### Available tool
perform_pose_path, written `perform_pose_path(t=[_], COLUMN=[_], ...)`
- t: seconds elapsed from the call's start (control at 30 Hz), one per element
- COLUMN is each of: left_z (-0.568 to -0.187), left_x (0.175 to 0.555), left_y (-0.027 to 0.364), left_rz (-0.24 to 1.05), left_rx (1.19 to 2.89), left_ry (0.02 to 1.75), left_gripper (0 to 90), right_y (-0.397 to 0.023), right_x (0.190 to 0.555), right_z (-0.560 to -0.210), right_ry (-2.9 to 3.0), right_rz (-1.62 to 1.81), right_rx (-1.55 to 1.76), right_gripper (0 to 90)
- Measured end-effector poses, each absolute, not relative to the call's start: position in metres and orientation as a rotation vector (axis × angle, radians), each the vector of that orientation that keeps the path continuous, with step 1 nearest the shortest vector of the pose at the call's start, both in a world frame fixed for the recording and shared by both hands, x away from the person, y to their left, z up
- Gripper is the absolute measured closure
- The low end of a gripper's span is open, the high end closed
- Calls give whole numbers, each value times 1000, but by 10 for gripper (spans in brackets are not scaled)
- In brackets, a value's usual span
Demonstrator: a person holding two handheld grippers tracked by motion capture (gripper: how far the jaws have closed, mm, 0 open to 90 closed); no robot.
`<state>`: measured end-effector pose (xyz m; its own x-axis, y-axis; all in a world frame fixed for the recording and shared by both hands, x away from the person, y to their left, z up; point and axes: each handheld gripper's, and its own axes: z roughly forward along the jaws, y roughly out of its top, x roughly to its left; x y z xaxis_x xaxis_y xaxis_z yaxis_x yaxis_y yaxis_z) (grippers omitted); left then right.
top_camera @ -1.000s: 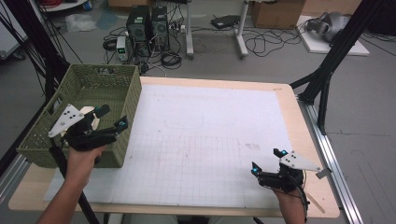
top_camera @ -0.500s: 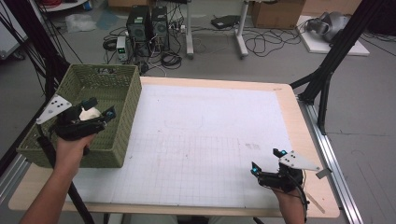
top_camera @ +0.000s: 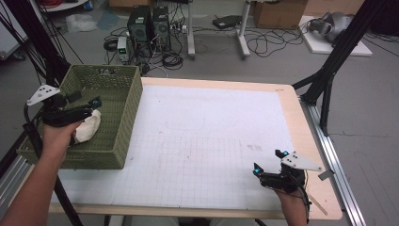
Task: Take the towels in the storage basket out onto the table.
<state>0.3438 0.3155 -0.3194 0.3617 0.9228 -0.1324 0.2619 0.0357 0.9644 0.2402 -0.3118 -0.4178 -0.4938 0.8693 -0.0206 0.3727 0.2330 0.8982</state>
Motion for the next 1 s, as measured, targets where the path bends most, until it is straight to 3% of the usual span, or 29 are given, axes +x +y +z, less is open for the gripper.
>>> perform_pose_path(t=[0.13,0.23,0.4,1.0], left_z=[-330,-341,-357,-390], left_x=[355,367,381,410], left_y=[327,335,345,357], left_rz=[718,642,682,626], left_rx=[1511,1482,1571,1837], left_ry=[1211,1289,1423,1767], left_gripper=[180,184,184,201], right_y=[-312,-311,-313,-317], right_x=[241,241,241,238], right_z=[-419,-419,-420,-421], right_ry=[1983,1987,1984,1977], right_rz=[1217,1218,1209,1202], right_rx=[1138,1148,1145,1167], right_gripper=[60,60,60,60])
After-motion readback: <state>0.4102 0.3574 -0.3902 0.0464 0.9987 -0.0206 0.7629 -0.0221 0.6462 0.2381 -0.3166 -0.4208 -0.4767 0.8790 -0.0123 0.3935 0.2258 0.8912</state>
